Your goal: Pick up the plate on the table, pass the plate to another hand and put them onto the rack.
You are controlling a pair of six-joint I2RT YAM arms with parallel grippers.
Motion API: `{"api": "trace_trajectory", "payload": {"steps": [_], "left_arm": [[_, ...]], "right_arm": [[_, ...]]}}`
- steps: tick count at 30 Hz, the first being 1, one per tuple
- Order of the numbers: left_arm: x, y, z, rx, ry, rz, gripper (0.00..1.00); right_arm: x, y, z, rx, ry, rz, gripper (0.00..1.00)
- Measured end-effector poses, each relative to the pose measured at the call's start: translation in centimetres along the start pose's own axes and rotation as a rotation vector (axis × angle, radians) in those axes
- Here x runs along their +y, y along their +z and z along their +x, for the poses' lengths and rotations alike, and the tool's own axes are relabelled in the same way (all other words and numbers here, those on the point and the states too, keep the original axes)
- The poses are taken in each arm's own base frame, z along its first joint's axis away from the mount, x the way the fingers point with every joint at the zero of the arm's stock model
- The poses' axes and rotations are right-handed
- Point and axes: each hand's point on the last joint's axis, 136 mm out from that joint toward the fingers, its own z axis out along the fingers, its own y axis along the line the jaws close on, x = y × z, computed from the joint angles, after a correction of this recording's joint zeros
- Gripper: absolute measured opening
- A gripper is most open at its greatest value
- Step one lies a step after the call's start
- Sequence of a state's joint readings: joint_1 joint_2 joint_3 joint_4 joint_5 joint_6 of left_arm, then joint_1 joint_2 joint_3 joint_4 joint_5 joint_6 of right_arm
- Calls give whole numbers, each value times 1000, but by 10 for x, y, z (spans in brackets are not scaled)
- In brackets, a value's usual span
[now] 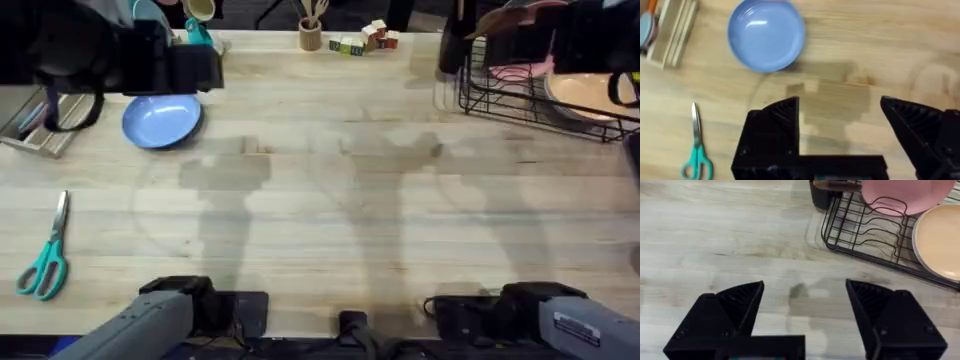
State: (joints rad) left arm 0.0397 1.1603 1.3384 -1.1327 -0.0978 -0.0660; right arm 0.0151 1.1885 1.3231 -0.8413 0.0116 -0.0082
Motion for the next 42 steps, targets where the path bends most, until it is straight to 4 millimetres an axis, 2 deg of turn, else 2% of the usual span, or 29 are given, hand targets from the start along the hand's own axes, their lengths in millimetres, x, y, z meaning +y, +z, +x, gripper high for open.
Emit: {"api": "trace_trajectory", "payload": {"steps": [12, 17, 22, 30, 42], "left_arm": [[91, 43, 8, 106, -340, -154, 992], [122, 58, 14, 133, -460, -202, 993], [144, 77, 18, 154, -546, -223, 993], [164, 116, 28, 218, -595, -234, 993], [171, 178, 46, 317, -605, -226, 993]], "right_arm": [[0, 0, 1, 4, 0, 0, 995], [0, 0, 1, 4, 0, 0, 995], [0, 0, 1, 4, 0, 0, 995], [0, 0, 1, 4, 0, 0, 995], [0, 0, 1, 5, 0, 0, 995]]}}
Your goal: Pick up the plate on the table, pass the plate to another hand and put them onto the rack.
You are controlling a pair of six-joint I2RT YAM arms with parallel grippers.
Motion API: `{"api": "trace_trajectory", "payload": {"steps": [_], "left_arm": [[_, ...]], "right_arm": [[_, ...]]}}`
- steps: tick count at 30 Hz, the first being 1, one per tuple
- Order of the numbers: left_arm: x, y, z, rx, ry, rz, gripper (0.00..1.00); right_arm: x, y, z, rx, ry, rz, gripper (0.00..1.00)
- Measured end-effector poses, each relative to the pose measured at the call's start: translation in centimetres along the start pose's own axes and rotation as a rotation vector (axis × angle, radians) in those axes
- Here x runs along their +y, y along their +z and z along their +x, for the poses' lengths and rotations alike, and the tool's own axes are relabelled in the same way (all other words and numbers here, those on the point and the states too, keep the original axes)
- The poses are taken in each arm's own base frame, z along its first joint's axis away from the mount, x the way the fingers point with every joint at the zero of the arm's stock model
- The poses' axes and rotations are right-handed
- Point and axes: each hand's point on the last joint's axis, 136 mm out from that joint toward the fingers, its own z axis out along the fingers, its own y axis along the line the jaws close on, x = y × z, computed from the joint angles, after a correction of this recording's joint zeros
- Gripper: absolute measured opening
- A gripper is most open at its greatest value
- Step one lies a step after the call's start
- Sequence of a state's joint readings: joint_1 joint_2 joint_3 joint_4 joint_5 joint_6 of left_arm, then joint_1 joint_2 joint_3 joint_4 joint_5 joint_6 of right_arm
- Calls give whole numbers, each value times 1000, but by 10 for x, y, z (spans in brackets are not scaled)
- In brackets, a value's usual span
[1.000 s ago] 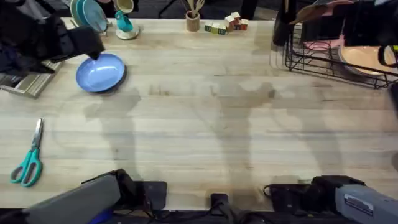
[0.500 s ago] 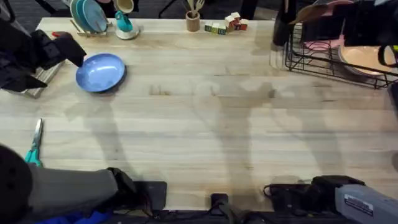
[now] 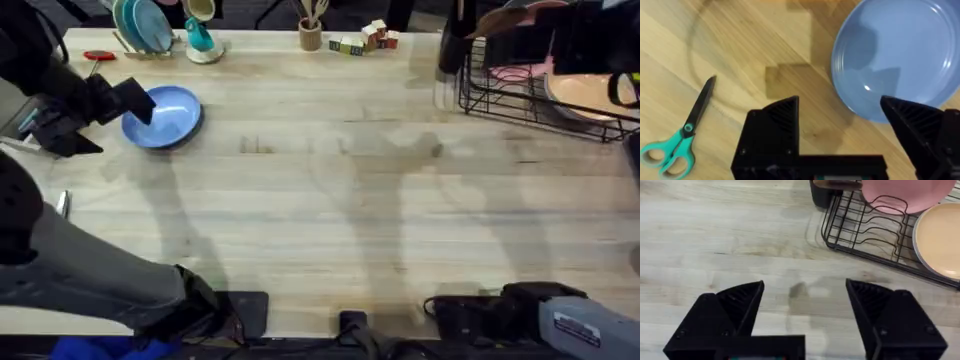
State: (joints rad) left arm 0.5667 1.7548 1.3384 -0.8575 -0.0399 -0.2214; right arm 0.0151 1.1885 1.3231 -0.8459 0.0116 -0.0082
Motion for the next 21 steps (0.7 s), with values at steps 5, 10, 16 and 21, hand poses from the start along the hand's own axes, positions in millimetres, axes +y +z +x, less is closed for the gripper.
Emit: {"api": "trace_trajectory", "payload": {"steps": [5, 10, 16, 21], "left_arm": [[-2, 16, -2, 12, 0, 0, 993], [-2, 29, -1, 28, 1, -4, 993], [-1, 50, 6, 77, 3, -14, 993], [-3, 56, 5, 91, -3, -2, 993]], "right_arm": [[0, 0, 0, -1, 0, 0, 995], [0, 0, 0, 0, 0, 0, 995], [0, 0, 0, 0, 0, 0, 996], [0, 0, 0, 0, 0, 0, 996]]}}
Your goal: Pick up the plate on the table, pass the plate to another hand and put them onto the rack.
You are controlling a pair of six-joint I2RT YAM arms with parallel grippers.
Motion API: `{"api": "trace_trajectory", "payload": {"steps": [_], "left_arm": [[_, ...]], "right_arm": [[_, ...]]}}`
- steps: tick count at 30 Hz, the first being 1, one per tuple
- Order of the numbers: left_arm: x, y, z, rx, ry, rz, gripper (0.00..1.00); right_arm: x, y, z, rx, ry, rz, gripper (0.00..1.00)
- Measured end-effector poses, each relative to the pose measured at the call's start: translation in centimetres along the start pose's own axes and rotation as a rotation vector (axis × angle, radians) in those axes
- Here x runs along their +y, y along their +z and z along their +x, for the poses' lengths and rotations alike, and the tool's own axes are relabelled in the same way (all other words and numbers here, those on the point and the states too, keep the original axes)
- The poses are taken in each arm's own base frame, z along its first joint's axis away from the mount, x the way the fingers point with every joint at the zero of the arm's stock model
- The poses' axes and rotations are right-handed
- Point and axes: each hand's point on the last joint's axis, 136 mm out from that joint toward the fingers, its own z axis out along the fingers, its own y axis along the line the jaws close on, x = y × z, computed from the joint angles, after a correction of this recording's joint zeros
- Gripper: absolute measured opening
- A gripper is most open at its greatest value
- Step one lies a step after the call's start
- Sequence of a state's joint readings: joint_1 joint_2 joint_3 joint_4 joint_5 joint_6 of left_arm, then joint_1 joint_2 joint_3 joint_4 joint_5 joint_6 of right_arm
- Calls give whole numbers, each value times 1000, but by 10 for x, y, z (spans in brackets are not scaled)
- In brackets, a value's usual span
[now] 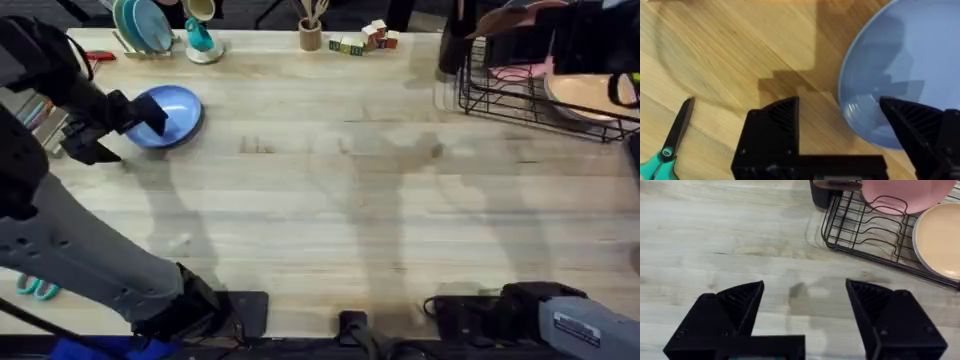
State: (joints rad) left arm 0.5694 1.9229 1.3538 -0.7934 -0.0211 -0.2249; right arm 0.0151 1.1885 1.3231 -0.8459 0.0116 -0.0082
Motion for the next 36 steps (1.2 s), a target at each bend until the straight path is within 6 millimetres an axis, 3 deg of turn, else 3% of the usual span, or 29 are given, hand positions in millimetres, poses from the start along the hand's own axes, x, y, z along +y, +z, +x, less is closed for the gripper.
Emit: {"api": "trace_trajectory", "payload": {"steps": [6, 15, 18, 22, 24, 36], "left_arm": [[0, 0, 0, 10, 0, 0, 993], [-10, 2, 0, 18, -1, 52, 669], [-13, 1, 1, 21, -5, 66, 501], [-12, 0, -1, 20, -23, 75, 169], [-12, -1, -3, 16, -34, 87, 64], [-25, -4, 11, 76, -28, 131, 41]], "right_arm": [[0, 0, 0, 0, 0, 0, 996], [0, 0, 0, 0, 0, 0, 996], [0, 0, 0, 0, 0, 0, 996], [0, 0, 0, 0, 0, 0, 995], [0, 0, 0, 0, 0, 0, 995], [0, 0, 0, 0, 0, 0, 996]]}}
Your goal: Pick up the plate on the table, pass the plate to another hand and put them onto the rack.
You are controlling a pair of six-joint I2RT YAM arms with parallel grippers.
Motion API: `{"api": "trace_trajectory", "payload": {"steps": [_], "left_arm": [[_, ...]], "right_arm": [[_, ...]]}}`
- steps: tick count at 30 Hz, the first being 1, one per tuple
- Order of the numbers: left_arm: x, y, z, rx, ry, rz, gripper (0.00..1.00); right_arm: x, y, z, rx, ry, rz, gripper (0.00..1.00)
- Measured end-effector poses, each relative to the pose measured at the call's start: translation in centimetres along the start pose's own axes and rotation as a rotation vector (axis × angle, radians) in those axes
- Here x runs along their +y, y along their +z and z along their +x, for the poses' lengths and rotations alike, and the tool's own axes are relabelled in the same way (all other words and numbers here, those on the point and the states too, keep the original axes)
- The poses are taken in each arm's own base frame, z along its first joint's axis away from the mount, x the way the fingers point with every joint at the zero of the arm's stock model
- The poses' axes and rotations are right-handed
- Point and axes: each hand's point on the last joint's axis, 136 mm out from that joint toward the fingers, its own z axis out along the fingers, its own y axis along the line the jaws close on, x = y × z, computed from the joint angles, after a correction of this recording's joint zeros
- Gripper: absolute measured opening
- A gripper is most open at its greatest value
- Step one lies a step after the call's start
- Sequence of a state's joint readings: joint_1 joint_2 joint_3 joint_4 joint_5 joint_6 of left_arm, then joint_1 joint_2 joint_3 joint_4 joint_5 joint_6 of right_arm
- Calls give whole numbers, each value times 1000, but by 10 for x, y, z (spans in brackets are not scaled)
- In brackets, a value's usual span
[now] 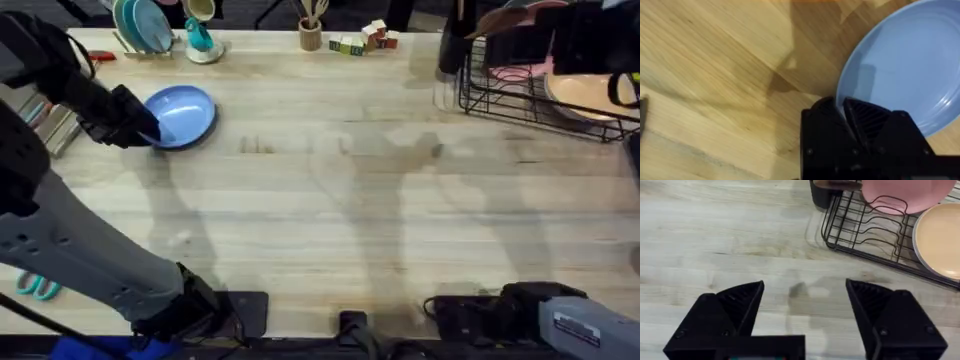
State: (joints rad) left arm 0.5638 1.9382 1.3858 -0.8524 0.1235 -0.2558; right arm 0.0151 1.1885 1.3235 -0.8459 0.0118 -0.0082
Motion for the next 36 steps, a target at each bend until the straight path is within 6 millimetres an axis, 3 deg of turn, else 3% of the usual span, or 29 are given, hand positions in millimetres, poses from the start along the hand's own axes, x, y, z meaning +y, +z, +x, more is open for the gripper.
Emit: {"api": "trace_trajectory", "payload": {"steps": [10, 21, 36], "left_arm": [[-39, -12, 26, 59, 100, 14, 41], [-98, -89, 44, -105, 276, 80, 41], [-159, -162, 109, -192, 474, 245, 41]], "right_arm": [[0, 0, 0, 0, 0, 0, 996], [0, 0, 0, 0, 0, 0, 996], [0, 0, -1, -3, 0, -1, 996]]}}
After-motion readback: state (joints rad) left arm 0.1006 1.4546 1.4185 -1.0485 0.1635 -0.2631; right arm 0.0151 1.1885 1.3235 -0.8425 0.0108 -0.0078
